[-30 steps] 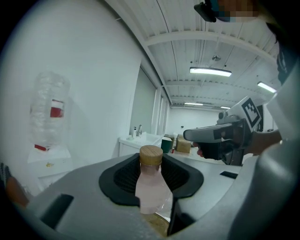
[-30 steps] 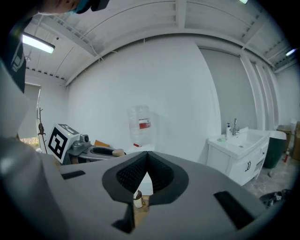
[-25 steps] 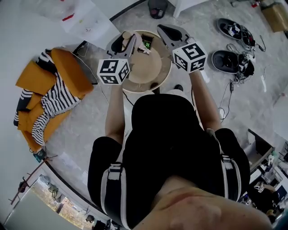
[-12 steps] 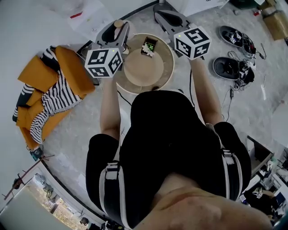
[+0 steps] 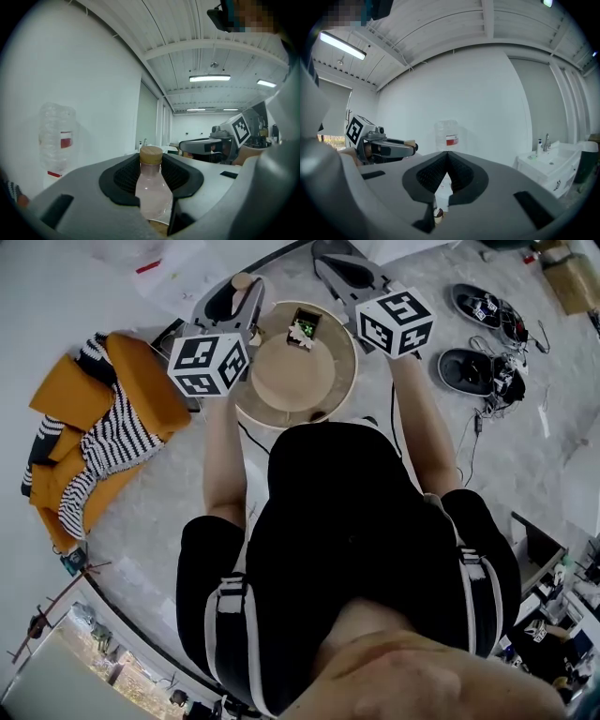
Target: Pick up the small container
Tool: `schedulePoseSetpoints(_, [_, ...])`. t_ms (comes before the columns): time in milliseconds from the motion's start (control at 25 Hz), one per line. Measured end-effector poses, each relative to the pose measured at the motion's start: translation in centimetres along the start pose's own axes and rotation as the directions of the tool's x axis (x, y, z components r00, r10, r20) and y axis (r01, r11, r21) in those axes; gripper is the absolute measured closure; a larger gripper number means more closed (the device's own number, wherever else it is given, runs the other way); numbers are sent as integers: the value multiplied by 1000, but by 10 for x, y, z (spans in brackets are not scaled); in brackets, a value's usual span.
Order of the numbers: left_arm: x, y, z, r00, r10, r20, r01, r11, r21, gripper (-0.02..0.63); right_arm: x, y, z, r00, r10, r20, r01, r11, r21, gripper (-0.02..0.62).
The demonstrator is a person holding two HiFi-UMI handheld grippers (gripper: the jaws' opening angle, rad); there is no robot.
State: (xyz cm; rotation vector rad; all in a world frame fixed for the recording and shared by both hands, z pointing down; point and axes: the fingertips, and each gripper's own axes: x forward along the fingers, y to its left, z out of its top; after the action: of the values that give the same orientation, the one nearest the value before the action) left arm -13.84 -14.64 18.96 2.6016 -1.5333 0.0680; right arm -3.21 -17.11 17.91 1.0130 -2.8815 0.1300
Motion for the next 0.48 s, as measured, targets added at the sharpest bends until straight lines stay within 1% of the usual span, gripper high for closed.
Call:
schedulePoseSetpoints(240, [4,-1,-6,1000,0,-9,0,1000,2,460,-3,-3,-8,1000,-3,-15,3,1000,-6,592])
schedulePoseSetpoints(480, [4,0,-6,1000,0,-15,0,1000,11,460,-1,-1,-6,1000,-3,-18,2,1000,-11,592])
